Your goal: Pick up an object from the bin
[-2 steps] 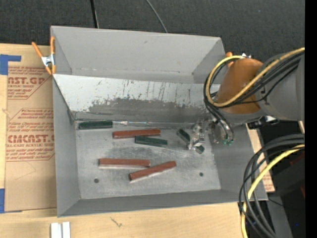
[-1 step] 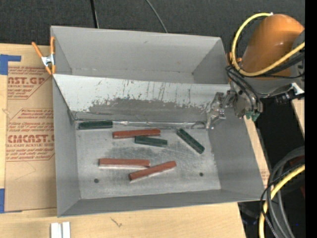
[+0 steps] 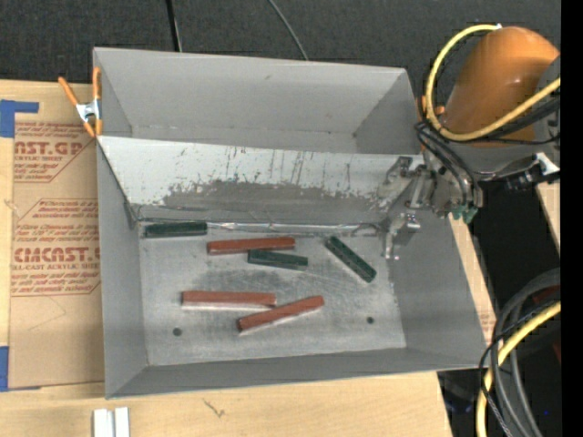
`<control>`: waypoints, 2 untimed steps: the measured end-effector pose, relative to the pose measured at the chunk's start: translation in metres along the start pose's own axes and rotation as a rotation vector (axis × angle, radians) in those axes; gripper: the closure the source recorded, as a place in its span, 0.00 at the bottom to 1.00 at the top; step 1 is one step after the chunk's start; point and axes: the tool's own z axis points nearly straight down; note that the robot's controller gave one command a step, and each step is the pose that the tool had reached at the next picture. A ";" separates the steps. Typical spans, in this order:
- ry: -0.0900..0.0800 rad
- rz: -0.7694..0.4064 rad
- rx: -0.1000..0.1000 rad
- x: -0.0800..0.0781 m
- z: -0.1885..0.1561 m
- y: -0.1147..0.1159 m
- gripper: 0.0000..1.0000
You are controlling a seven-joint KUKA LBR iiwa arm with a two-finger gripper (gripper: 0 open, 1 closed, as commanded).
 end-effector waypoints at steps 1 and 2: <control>0.000 0.000 0.000 0.000 0.000 0.000 0.00; -0.005 0.037 -0.001 0.004 0.055 0.005 0.00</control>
Offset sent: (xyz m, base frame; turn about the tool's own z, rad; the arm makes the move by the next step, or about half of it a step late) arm -0.0121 0.0150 -0.1615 0.1045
